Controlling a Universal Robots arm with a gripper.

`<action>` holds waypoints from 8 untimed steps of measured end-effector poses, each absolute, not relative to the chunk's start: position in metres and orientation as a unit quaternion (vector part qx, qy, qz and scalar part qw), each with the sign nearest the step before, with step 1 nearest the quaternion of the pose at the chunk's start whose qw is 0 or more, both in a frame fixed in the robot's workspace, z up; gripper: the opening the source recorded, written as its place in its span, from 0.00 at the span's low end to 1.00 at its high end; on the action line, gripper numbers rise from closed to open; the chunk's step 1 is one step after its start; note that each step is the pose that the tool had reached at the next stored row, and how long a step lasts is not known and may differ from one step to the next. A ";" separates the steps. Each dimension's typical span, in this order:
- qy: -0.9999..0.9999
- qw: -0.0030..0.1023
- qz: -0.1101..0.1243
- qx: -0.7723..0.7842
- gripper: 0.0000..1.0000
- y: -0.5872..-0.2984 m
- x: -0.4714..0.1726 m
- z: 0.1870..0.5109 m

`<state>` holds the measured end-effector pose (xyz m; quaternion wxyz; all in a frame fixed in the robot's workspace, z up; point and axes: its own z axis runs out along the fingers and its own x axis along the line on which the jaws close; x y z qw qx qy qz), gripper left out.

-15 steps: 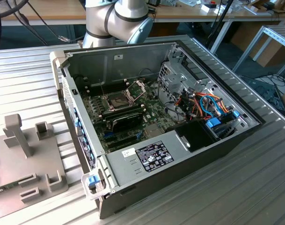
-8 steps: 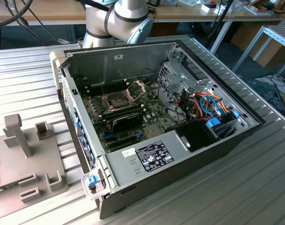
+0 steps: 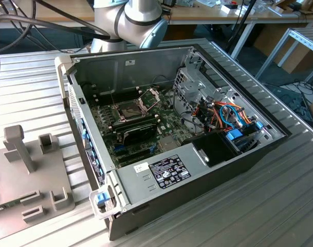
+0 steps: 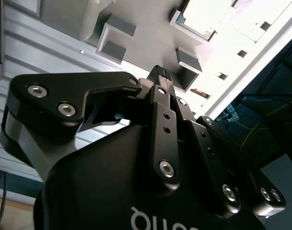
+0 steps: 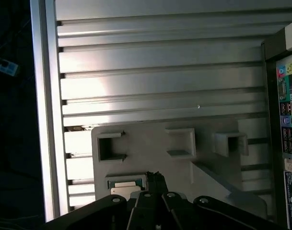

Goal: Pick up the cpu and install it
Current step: 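Reach for the cpu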

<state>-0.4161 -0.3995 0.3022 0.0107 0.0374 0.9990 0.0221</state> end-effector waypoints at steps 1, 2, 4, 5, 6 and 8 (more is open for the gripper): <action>0.999 0.011 0.022 0.037 0.11 -0.400 -0.416 0.302; 0.999 0.011 0.022 0.037 0.11 -0.400 -0.416 0.302; 0.999 0.011 0.022 0.037 0.11 -0.400 -0.416 0.302; 0.999 0.006 0.022 0.038 0.11 -0.399 -0.416 0.302; 0.999 0.001 0.021 0.038 0.11 -0.399 -0.416 0.302; 0.999 0.000 0.021 0.038 0.11 -0.399 -0.416 0.302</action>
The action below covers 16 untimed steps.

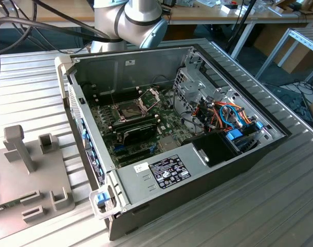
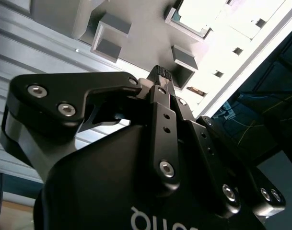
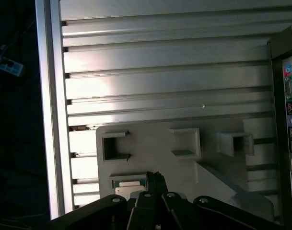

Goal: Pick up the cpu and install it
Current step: 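Reach for the cpu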

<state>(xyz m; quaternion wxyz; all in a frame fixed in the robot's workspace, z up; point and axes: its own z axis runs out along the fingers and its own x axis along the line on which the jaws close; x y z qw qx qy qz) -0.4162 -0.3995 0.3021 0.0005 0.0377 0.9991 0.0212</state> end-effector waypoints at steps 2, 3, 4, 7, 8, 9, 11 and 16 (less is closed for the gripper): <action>0.999 0.000 0.021 0.038 0.11 -0.400 -0.416 0.302; 0.999 0.000 0.021 0.038 0.11 -0.400 -0.417 0.302; 0.999 0.000 0.021 0.038 0.11 -0.400 -0.417 0.302; 0.999 0.000 0.021 0.037 0.11 -0.402 -0.420 0.302; 0.999 0.000 0.021 0.037 0.11 -0.403 -0.421 0.302; 0.999 0.000 0.021 0.037 0.11 -0.403 -0.422 0.302; 0.999 0.000 0.021 0.037 0.11 -0.406 -0.424 0.301; 0.999 0.000 0.021 0.037 0.11 -0.411 -0.430 0.301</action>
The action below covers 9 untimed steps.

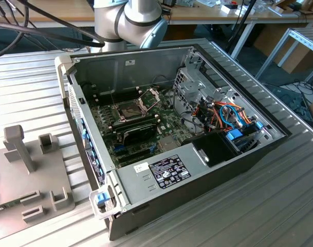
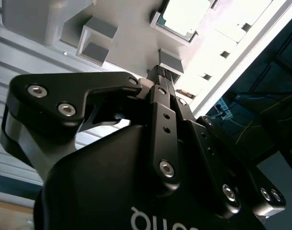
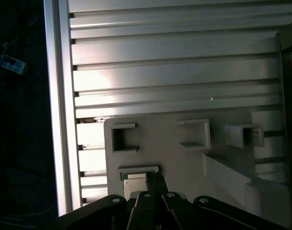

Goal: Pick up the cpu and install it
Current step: 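Reach for the cpu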

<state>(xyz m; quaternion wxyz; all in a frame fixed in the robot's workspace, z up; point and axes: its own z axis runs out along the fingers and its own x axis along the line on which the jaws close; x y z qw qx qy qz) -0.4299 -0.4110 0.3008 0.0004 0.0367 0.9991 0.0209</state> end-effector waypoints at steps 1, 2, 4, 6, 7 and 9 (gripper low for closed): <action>0.999 0.000 0.021 0.037 0.11 -0.413 -0.432 0.301; 0.999 0.000 0.021 0.037 0.11 -0.414 -0.433 0.301; 0.999 0.000 0.020 0.036 0.11 -0.417 -0.435 0.300; 0.999 0.000 0.020 0.036 0.11 -0.421 -0.439 0.300; 0.999 0.000 0.020 0.036 0.11 -0.422 -0.440 0.300; 0.999 0.000 0.019 0.036 0.11 -0.426 -0.443 0.299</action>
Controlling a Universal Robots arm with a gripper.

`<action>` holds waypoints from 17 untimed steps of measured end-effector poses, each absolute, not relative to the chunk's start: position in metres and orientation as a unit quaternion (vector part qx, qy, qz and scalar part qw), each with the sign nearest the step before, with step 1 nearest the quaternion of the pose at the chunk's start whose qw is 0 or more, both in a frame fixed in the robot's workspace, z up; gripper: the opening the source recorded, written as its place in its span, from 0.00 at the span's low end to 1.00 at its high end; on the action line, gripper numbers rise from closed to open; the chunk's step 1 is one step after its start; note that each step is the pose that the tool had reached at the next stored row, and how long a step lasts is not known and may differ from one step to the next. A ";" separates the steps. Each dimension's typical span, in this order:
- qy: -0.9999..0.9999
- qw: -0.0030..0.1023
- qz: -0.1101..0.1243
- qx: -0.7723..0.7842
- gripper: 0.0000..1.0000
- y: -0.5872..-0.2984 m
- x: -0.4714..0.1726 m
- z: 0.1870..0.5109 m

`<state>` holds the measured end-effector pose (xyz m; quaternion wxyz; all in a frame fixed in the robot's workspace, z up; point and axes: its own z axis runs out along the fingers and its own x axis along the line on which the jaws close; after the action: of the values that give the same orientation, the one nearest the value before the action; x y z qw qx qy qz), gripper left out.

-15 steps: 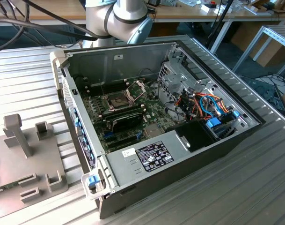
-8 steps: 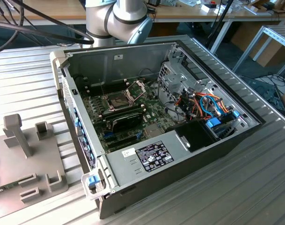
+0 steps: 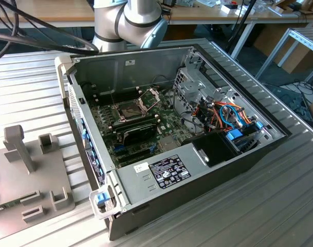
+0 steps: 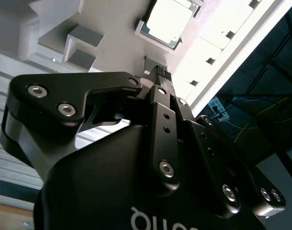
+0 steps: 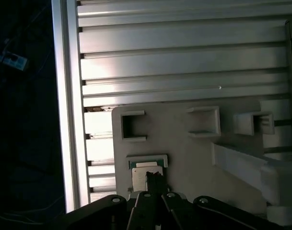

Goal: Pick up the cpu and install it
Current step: 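Reach for the cpu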

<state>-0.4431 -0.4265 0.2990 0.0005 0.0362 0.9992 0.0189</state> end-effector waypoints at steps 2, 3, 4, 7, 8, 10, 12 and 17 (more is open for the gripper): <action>0.999 0.000 0.018 0.036 0.11 -0.431 -0.446 0.298; 0.999 0.000 0.018 0.036 0.11 -0.432 -0.447 0.298; 0.999 0.000 0.018 0.036 0.11 -0.433 -0.448 0.298; 0.999 0.000 0.017 0.036 0.11 -0.436 -0.450 0.297; 0.999 0.000 0.017 0.036 0.11 -0.436 -0.451 0.297; 0.999 0.000 0.017 0.036 0.11 -0.437 -0.451 0.297; 0.999 0.000 0.017 0.036 0.11 -0.437 -0.452 0.297; 0.999 0.000 0.014 0.036 0.11 -0.437 -0.452 0.301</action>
<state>-0.4516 -0.4368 0.3013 0.0002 0.0362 0.9992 0.0139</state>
